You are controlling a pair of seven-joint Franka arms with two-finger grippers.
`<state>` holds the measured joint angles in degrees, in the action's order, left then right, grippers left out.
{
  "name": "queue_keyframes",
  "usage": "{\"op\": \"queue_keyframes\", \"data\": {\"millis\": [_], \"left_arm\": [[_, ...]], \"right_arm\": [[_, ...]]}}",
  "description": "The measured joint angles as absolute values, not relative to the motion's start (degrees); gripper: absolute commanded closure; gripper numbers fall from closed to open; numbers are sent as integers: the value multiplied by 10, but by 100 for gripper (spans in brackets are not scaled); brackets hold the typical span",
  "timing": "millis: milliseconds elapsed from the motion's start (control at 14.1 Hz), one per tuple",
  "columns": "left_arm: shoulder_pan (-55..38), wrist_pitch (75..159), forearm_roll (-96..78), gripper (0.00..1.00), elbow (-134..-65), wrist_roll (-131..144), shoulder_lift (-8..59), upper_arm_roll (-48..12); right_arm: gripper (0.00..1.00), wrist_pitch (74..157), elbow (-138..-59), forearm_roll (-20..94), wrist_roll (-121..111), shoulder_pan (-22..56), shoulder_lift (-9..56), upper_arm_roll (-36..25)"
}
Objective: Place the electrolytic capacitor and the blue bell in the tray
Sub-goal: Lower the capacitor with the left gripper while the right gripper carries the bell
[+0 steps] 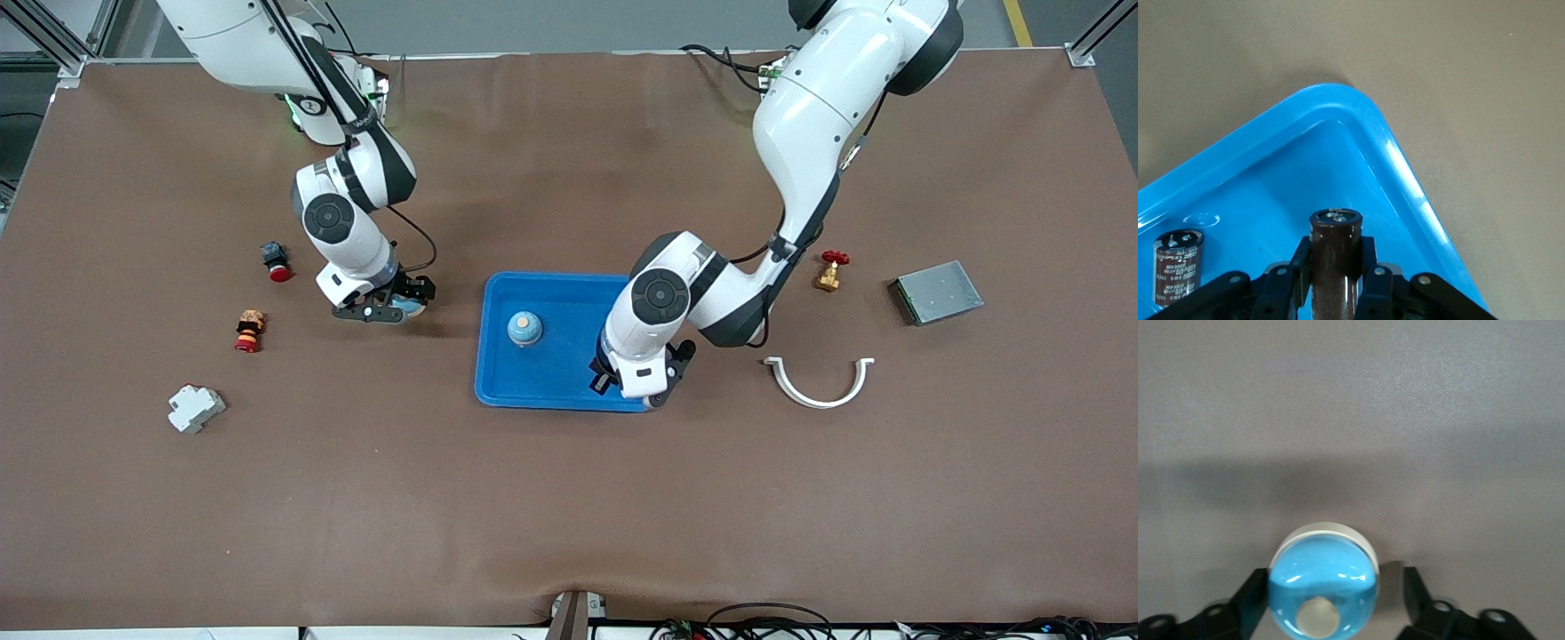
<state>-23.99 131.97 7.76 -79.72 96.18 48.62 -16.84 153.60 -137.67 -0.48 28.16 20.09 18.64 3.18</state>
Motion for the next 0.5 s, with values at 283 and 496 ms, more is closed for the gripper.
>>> {"op": "queue_keyframes", "data": {"millis": [283, 496], "left_arm": [[-240, 1318, 78, 98, -807, 962, 487, -168], [-240, 1302, 78, 98, -820, 962, 488, -167]], "right_arm": [[100, 1534, -1373, -5, 284, 201, 185, 33], [100, 1450, -1312, -4, 301, 202, 185, 36]]}}
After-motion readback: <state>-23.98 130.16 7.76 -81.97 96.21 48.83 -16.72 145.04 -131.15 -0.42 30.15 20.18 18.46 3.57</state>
